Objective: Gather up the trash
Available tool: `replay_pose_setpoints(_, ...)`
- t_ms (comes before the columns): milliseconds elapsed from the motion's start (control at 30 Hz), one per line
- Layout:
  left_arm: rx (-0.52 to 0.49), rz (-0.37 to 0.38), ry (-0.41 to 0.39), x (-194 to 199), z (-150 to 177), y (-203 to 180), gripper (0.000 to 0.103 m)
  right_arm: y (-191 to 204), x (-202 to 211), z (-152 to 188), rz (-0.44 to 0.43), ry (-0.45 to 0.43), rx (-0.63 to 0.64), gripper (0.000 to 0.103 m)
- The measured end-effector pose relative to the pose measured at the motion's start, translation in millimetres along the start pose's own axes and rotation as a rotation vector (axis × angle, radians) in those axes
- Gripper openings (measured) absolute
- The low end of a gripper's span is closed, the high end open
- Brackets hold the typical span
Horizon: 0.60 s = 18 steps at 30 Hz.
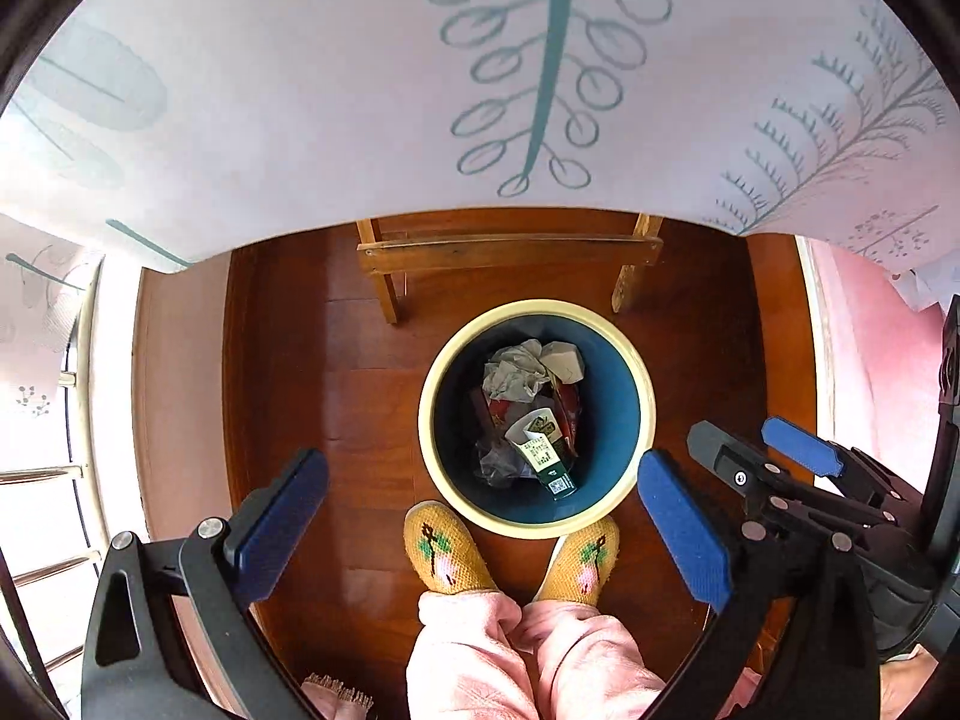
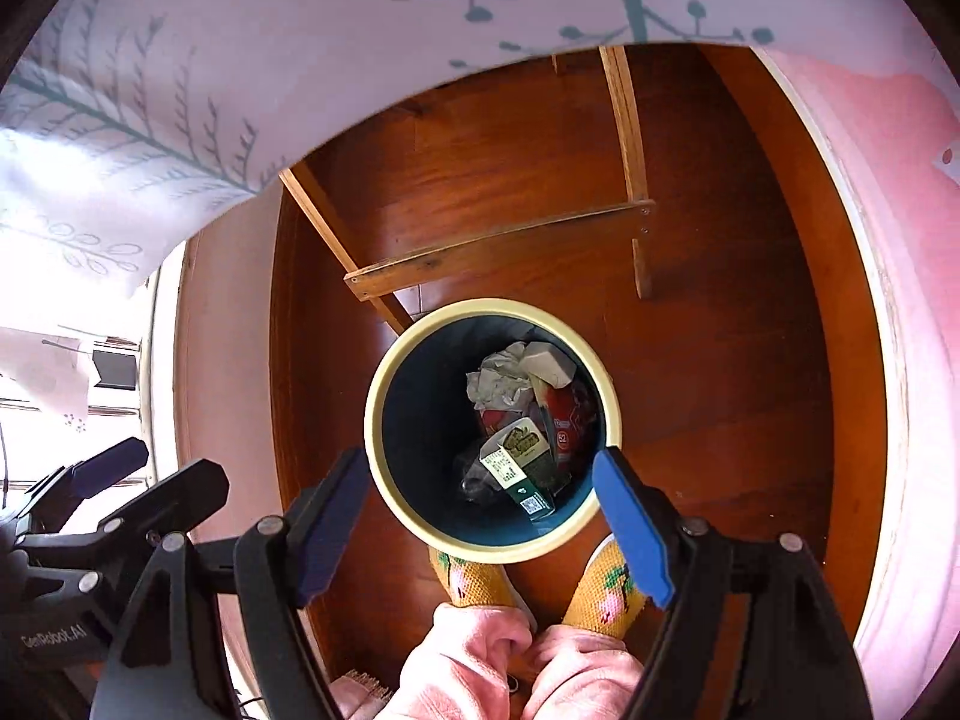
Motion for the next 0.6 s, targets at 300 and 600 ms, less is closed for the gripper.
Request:
replay_pose_setpoints(300,0.032,0.005,-0.047,67.3,-12.9,14.1,0.102,32.4,57.7,-6.8,0.009,-0.048,0.013,0.077)
replay_pose_setpoints(600,-0.004,-0.041,-0.131,148.6,-30.5,27.7,0.102,71.3,130.0,-21.2,0.008,-0.115,0.062,0.077)
Point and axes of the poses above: each gripper's, at about its wrist camera, not at the fingertips, and x roughly against the way its jaws point, y to its left, z to its underside, the point moved 10 cm from there along -x, roughly the way its jaws point, and after that the axes turned 5 degrees about -z, right-handed, at the moved point
